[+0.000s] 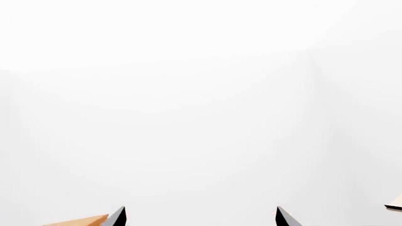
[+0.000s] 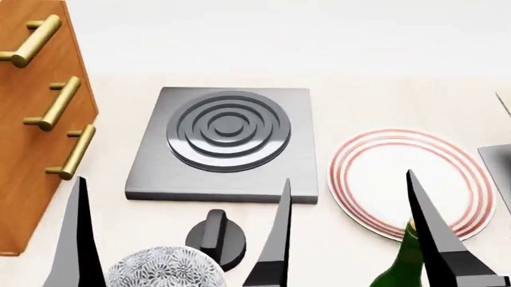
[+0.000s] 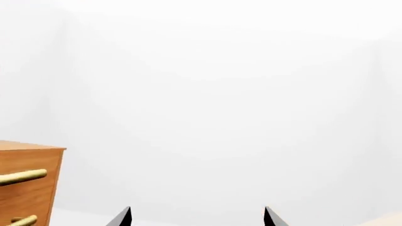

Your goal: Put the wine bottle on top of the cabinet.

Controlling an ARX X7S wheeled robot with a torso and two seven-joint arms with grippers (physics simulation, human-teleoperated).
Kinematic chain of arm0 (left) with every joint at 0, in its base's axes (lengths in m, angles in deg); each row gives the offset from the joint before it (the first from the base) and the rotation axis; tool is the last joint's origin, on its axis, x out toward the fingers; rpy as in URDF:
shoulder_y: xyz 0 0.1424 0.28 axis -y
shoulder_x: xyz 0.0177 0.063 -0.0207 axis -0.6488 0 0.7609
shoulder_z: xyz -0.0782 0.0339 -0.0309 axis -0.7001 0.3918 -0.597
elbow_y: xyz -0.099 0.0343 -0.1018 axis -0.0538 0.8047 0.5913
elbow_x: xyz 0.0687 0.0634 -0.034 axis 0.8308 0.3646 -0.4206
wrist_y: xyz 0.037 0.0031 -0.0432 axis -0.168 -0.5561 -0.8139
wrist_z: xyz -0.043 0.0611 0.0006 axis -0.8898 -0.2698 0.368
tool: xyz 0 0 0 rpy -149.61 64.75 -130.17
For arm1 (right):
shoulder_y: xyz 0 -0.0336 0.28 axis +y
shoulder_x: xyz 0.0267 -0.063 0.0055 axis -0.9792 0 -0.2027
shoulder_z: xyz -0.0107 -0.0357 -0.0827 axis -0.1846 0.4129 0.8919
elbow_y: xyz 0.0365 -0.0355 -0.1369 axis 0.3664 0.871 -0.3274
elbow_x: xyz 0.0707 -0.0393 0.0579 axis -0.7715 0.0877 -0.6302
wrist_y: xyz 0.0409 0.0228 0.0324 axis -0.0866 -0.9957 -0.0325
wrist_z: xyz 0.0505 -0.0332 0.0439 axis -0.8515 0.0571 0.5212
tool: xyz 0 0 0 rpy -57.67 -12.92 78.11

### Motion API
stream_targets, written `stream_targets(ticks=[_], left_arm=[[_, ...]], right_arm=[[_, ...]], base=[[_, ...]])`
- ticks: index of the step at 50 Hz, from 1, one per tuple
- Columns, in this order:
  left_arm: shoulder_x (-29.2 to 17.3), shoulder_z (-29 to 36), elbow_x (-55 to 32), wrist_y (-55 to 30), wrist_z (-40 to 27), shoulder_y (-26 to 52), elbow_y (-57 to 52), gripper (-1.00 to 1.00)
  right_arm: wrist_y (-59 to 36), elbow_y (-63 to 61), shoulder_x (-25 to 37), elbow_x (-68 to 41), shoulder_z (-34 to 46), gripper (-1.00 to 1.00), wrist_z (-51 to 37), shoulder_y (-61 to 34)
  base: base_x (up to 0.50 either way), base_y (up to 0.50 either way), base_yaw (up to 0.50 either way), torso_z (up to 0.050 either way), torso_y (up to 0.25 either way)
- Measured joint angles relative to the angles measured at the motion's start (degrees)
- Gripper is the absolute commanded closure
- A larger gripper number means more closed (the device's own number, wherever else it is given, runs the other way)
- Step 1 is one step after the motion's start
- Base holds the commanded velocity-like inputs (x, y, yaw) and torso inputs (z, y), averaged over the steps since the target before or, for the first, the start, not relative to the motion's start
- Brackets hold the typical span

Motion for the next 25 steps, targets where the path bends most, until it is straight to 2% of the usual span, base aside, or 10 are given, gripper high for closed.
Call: stream_targets(ticks=[2,25], left_arm=[[0.0,0.0,0.0,0.0,0.0,0.0,0.0,-1.00],[0.0,-0.1,0.0,-0.2,-0.1,0.0,0.0,-1.00]], right_arm=[[0.0,0.0,0.1,0.0,0.2,-1.00,-0.1,-0.1],[2.1,0.5,0.9,-0.4,0.8,-1.00,-0.8,-0.2]], base=[[0.00,0.50,0.00,0.000,0.000],[0.00,0.00,0.00,0.000,0.000]])
